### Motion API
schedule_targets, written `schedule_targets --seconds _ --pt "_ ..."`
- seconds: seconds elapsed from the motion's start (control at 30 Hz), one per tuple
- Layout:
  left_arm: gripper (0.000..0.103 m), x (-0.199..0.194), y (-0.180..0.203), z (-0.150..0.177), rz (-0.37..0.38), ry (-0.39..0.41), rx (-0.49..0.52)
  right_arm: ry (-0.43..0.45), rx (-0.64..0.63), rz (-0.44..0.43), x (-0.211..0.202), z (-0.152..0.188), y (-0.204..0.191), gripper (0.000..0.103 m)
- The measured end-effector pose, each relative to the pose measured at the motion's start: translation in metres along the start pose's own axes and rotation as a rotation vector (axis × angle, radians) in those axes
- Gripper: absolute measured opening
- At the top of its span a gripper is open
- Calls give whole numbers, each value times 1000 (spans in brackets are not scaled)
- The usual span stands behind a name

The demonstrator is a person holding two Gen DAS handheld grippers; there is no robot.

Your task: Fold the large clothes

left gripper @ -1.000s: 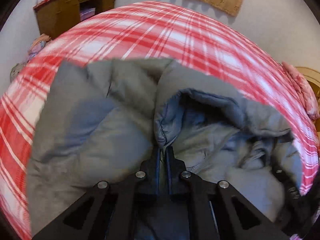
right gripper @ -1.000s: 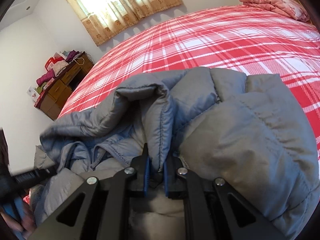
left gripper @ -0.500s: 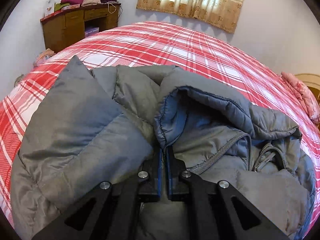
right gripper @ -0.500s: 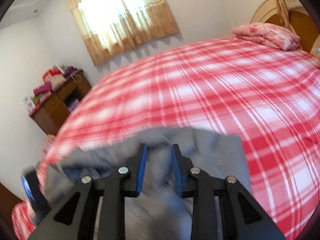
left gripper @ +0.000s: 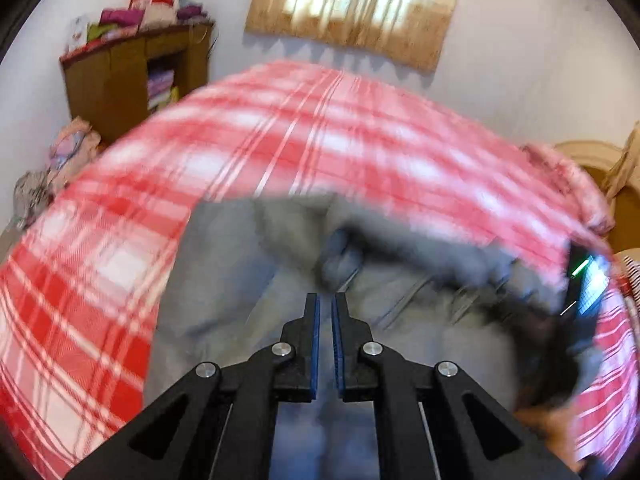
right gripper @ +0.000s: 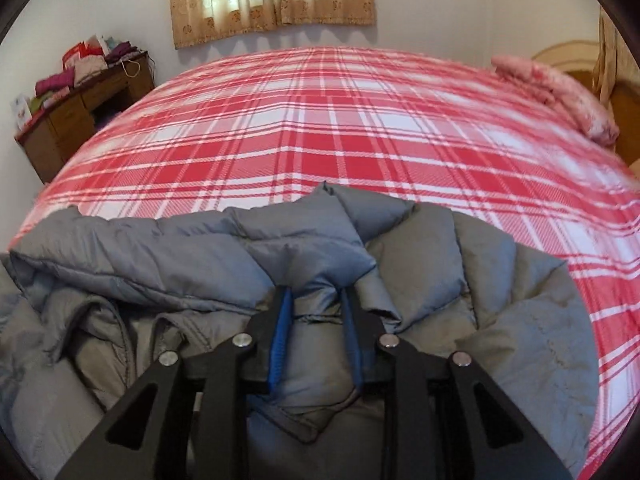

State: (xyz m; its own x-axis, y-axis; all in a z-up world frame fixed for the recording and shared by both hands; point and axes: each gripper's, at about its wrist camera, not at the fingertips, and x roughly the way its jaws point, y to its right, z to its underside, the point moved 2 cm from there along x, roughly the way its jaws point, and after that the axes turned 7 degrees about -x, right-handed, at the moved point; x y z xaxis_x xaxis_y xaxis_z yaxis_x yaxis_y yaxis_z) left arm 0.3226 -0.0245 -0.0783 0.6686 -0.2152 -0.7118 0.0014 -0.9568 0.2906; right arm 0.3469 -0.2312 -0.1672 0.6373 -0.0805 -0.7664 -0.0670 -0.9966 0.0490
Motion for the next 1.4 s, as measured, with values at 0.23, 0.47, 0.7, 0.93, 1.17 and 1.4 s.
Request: schedule_targets --seconds 0.23,0.47,0.7,0.93,1.17,1.4 --pt "6 52 54 -54 -42 54 56 9 21 -28 -1 -1 4 29" --pt "6 118 13 7 -124 -25 55 20 14 -39 -3 0 1 34" --pt "6 121 21 9 -175 -20 98 24 -21 3 -4 -1 -5 34" --pt "6 123 18 8 -166 -19 87 221 -79 -79 -43 6 -14 38" --pt "6 123 21 9 -170 -18 90 -13 -260 -85 -1 3 -48 42" --pt "6 124 20 8 -168 -17 88 133 -146 -151 -30 2 -25 42"
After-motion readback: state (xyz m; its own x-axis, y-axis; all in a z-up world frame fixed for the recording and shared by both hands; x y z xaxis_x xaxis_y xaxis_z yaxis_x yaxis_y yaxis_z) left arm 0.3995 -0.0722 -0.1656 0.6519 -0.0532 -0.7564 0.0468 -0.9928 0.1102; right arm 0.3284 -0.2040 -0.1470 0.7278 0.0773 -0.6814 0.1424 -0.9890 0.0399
